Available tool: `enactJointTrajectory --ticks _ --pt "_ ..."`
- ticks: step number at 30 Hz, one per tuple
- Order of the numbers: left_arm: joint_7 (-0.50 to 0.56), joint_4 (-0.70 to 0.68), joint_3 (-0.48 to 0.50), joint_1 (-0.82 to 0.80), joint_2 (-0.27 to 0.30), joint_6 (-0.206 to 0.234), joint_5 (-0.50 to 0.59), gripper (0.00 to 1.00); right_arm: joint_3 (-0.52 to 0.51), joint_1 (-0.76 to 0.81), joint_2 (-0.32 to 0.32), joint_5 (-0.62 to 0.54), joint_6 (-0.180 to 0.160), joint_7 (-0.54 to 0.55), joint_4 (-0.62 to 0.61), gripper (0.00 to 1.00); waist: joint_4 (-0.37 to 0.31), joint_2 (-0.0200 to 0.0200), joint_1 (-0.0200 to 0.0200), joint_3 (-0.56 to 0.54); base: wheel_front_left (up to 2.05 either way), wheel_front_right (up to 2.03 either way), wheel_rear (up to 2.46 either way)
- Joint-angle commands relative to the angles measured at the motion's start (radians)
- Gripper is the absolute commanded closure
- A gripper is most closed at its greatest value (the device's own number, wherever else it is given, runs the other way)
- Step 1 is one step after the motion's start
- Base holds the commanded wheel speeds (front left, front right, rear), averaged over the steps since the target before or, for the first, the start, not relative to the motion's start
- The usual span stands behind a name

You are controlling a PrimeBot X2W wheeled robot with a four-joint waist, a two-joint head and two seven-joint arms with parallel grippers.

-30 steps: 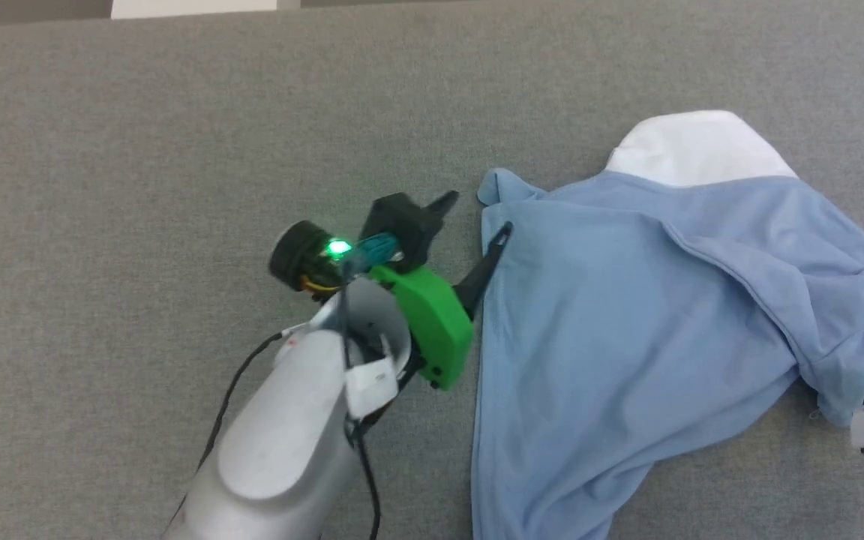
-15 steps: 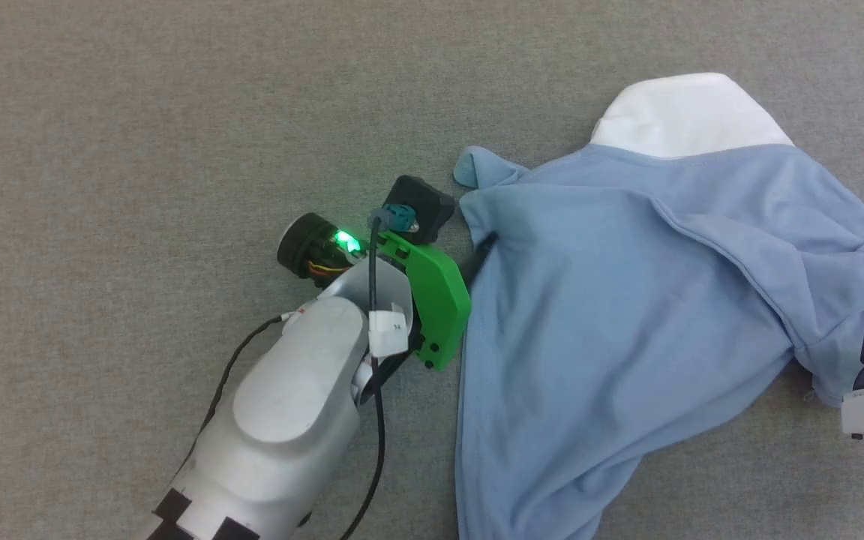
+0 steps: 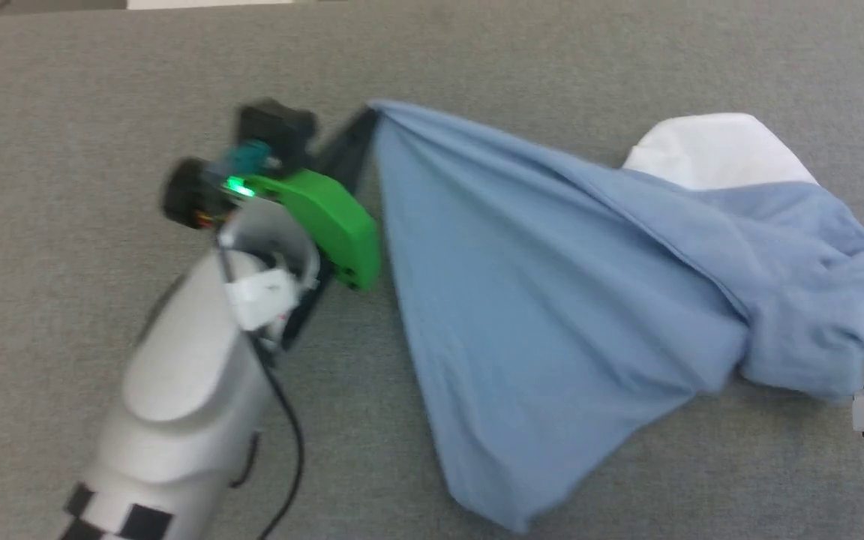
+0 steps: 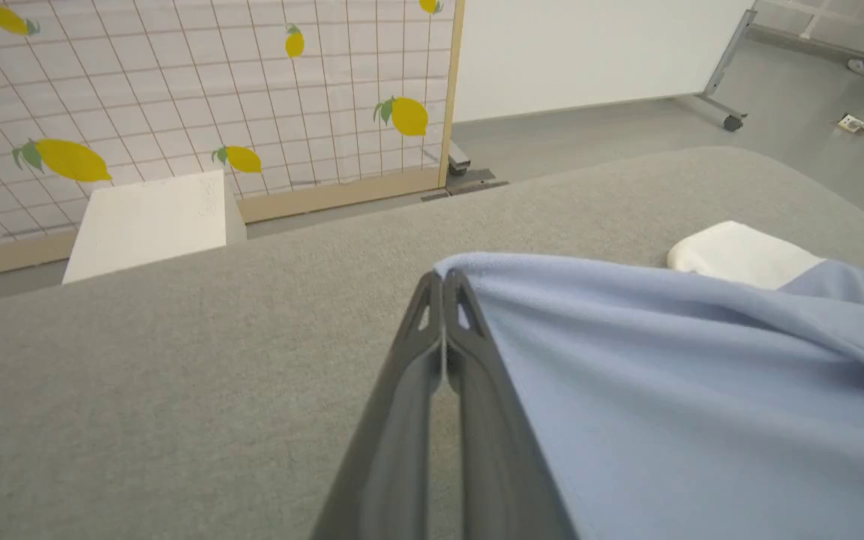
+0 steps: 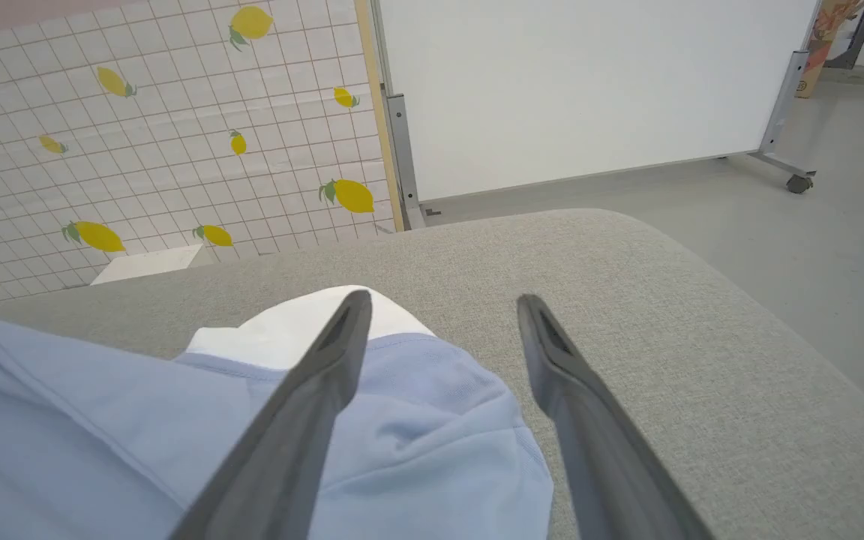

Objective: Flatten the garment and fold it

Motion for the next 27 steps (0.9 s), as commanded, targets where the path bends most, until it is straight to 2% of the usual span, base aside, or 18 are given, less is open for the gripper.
enactJointTrajectory --ticks 1,6,8,11,13,16,20,23,27 --pt "-0.006 -0.035 0.024 0.007 0.03 0.019 -0.008 1.0 0.0 0.006 0.0 -0.008 -0.001 0.007 -0.009 0.0 0.033 0.0 -0.0001 -0.027 0.0 0.0 0.0" --pt "0.018 -0.212 0.123 0.036 0.133 0.078 -0.014 1.0 -0.003 0.014 0.0 -0.015 -0.001 0.025 -0.025 0.0 0.058 0.0 -0.0001 -0.046 0.0 0.0 0.0" --pt "0.032 -0.29 0.15 0.06 0.157 0.092 -0.024 1.0 -0.004 0.017 0.0 -0.015 -0.001 0.03 -0.029 0.0 0.064 0.0 -0.0001 -0.052 0.0 0.0 0.0" --pt "0.05 -0.412 0.17 0.114 0.173 0.111 -0.042 1.0 -0.003 0.024 0.0 -0.013 -0.001 0.035 -0.032 0.0 0.071 0.0 -0.0001 -0.058 0.0 0.0 0.0" --pt "0.068 -0.5 0.153 0.159 0.162 0.112 -0.063 1.0 -0.002 0.031 0.0 -0.01 -0.001 0.04 -0.033 0.0 0.076 0.0 -0.0001 -0.06 0.0 0.0 0.0" --pt "0.121 -0.666 0.065 0.262 0.085 0.105 -0.153 1.0 0.001 0.042 0.0 -0.007 -0.001 0.046 -0.032 0.0 0.082 0.0 -0.0001 -0.061 0.0 0.0 0.0" --pt "0.175 -0.748 -0.053 0.345 0.047 0.091 -0.194 1.0 0.007 0.047 0.0 -0.004 -0.001 0.051 -0.029 0.0 0.086 0.0 -0.0001 -0.06 0.0 0.0 0.0" --pt "0.212 -0.757 -0.132 0.401 0.04 0.085 -0.201 1.0 0.012 0.05 0.0 -0.002 -0.001 0.053 -0.025 0.0 0.085 0.0 -0.0001 -0.059 0.0 0.0 0.0" --pt "0.284 -0.7 -0.235 0.482 0.072 0.055 -0.226 1.0 0.015 0.056 0.0 0.004 -0.001 0.054 -0.013 0.0 0.081 0.0 -0.0001 -0.06 0.0 0.0 0.0"
